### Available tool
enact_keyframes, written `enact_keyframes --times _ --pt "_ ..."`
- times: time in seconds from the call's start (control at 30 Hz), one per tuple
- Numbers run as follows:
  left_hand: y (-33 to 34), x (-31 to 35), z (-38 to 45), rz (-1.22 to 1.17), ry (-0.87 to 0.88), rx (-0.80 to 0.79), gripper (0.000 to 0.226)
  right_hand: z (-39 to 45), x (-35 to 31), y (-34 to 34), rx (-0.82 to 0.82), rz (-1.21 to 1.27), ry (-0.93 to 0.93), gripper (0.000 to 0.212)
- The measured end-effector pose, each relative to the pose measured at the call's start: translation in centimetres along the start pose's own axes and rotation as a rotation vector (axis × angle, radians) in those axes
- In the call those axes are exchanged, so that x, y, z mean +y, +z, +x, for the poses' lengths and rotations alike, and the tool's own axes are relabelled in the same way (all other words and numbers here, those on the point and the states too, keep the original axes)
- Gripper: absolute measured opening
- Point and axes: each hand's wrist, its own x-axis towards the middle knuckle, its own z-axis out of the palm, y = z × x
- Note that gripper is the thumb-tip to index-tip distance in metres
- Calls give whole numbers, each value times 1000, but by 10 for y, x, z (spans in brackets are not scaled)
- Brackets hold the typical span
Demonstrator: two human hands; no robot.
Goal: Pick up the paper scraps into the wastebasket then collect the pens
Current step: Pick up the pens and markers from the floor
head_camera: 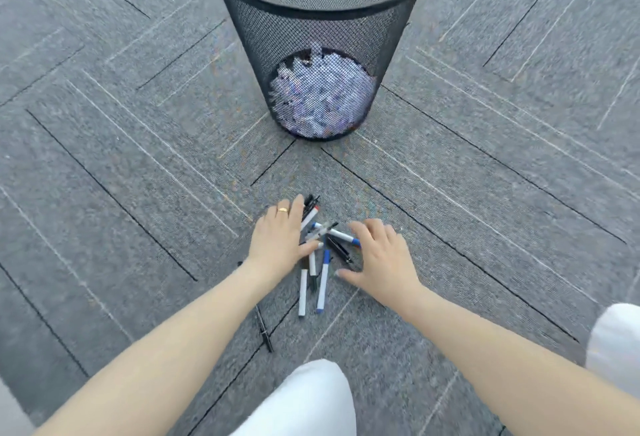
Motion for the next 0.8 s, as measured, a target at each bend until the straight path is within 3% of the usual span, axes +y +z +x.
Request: enact_keyframes --times 0.07,0.2,0.4,0.5,0.57,0.63,0.7,0.8 --pt "1 2 5 -86 1 42 72 5 -4 -1 -27 15 10 68" --pt "1 3 10 -256 -117 35 43 15 -12 -4 -53 44 46 41" --pt "3 -4 12 -244 -118 4 25 16 -19 -11 -164 118 99 18" --pt "-5 -11 10 -606 -236 41 12 10 -20 -10 -156 322 218 10" --pt "-14 -18 3 -907 -398 118 8 3 -24 -9 -135 464 304 5" --pt "-21 -27 -9 -1025 -549 220 7 -4 -29 -6 -151 520 353 5" --pt "-25 -37 -27 -983 -649 225 11 -11 -37 0 -195 510 380 5" --pt "-13 -48 -57 -791 -697 46 28 -18 -51 6 -256 355 388 23"
